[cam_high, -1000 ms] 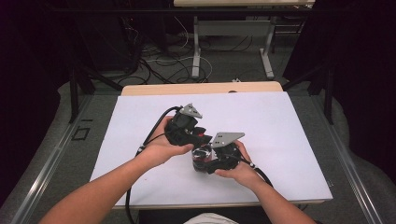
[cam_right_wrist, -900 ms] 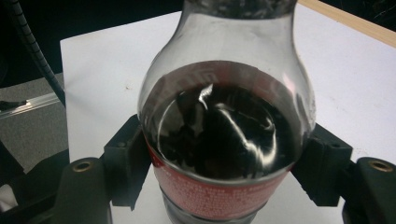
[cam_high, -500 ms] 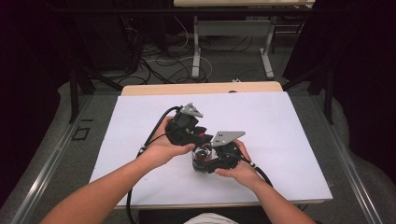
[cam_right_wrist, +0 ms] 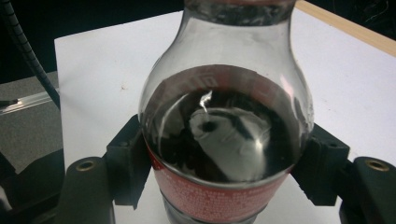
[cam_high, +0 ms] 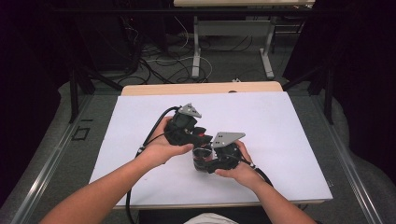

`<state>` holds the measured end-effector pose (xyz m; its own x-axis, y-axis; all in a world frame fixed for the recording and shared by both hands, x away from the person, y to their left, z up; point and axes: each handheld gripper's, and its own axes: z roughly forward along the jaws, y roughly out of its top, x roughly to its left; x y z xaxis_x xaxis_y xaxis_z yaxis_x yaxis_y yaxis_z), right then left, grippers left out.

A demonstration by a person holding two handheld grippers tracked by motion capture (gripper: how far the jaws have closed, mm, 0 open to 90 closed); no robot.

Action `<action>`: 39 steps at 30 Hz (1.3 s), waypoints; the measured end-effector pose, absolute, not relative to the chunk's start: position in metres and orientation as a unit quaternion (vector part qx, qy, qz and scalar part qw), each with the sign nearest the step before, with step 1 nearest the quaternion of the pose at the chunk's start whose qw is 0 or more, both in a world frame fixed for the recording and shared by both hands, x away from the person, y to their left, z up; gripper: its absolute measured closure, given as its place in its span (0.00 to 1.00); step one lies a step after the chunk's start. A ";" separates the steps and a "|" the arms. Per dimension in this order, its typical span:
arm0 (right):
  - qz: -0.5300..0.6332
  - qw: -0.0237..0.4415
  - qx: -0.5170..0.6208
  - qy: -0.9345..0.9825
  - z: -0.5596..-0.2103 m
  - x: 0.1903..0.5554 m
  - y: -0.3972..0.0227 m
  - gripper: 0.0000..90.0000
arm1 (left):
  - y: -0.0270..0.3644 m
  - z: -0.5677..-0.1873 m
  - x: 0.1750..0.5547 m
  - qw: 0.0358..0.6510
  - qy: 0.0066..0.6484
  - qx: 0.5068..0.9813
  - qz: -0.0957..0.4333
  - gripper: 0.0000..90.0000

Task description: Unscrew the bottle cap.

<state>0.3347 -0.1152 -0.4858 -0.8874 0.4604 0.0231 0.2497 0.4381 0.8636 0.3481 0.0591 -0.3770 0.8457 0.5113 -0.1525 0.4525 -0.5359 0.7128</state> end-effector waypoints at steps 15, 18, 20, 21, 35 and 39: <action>0.494 0.096 0.207 0.839 -0.486 0.335 -0.117 0.33 | 0.076 -0.376 0.357 0.409 0.206 0.889 -0.008 0.55; 0.497 0.092 0.202 0.839 -0.486 0.335 -0.116 0.33 | 0.079 -0.376 0.360 0.397 0.177 0.901 -0.012 0.60; 0.498 0.090 0.202 0.838 -0.486 0.335 -0.116 0.33 | 0.081 -0.375 0.361 0.390 0.168 0.905 -0.001 0.67; 0.498 0.091 0.202 0.839 -0.486 0.335 -0.116 0.33 | 0.080 -0.375 0.360 0.392 0.168 0.905 0.001 0.68; 0.489 0.111 0.225 0.836 -0.488 0.335 -0.115 0.33 | 0.057 -0.371 0.340 0.355 0.337 0.870 0.063 0.68; 0.494 0.106 0.225 0.833 -0.487 0.336 -0.117 0.33 | 0.058 -0.369 0.343 0.355 0.333 0.872 0.052 0.63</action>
<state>0.3359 -0.1170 -0.4865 -0.8764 0.4796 0.0448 0.2694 0.4108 0.8710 0.3435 0.0576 -0.3691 0.7730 0.6175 -0.1456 0.5435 -0.5262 0.6540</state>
